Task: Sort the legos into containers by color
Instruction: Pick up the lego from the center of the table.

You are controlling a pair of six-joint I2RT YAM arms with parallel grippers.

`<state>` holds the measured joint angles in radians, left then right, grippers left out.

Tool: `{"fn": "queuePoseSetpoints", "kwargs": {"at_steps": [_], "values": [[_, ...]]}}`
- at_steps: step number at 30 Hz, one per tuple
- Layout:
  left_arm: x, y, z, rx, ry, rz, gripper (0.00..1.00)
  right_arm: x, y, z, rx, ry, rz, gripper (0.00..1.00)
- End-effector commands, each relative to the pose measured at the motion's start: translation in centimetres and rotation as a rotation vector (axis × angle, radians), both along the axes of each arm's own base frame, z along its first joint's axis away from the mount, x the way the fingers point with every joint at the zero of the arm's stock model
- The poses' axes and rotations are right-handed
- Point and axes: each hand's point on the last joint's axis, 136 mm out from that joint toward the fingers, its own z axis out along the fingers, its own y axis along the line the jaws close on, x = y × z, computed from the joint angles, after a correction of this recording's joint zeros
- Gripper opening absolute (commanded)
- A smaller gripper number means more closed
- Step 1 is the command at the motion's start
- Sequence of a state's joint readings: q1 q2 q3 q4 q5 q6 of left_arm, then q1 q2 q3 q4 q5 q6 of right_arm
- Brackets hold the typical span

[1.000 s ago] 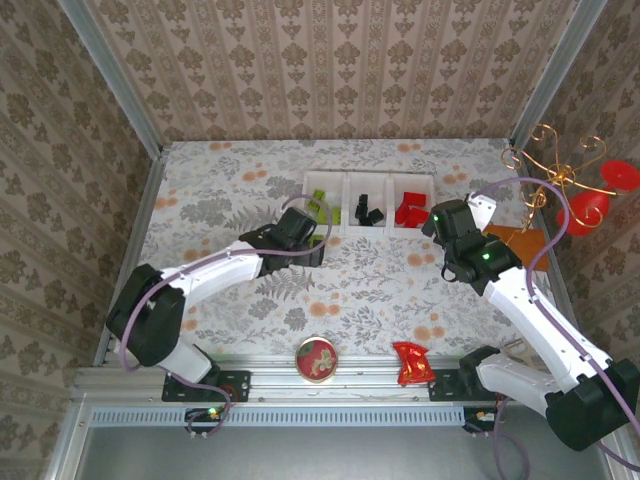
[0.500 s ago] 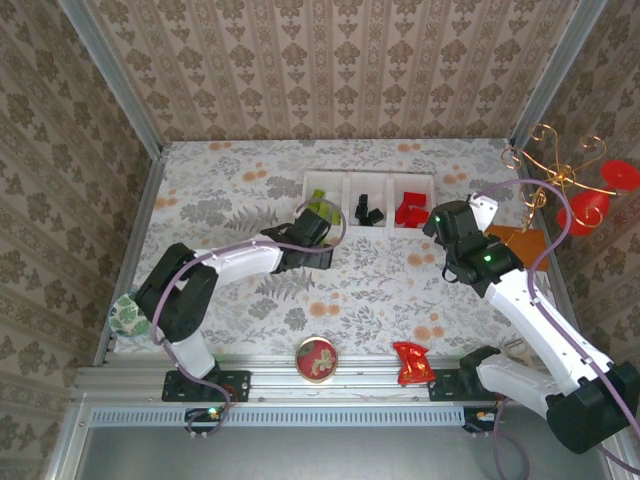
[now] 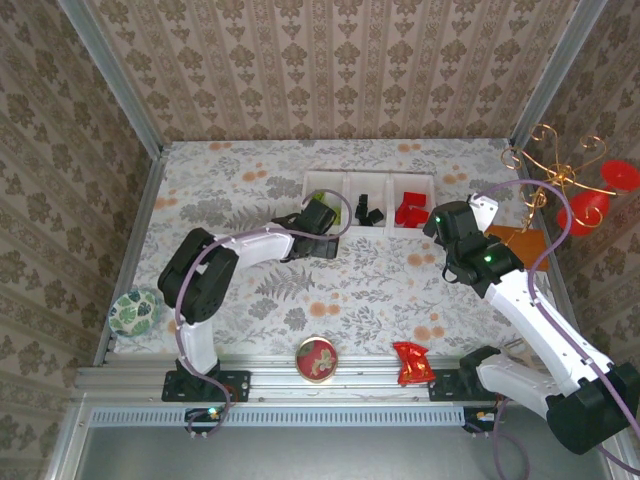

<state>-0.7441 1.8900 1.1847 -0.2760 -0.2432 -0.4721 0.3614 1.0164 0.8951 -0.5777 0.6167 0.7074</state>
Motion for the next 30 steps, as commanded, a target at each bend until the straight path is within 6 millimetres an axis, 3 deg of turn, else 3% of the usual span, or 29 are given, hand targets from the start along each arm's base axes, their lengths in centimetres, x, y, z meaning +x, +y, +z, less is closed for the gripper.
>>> {"fn": "queuePoseSetpoints", "kwargs": {"at_steps": [1,17,26,30], "values": [[0.9,0.1,0.1,-0.015,0.001,0.039,1.0,-0.1,-0.4,0.0,0.003,-0.017,-0.025,1.0],[2.3,0.1,-1.3,0.004,0.014,0.078,0.98,-0.1,-0.2,-0.5,0.025,-0.018,-0.022,1.0],[2.5,1.2,-1.6,0.017,0.017,0.123,0.87,0.0,-0.1,-0.6,0.029,-0.016,-0.019,1.0],[2.3,1.6,-1.9,0.015,0.026,0.132,0.77,0.1,0.0,-0.6,0.032,-0.017,-0.017,1.0]]}}
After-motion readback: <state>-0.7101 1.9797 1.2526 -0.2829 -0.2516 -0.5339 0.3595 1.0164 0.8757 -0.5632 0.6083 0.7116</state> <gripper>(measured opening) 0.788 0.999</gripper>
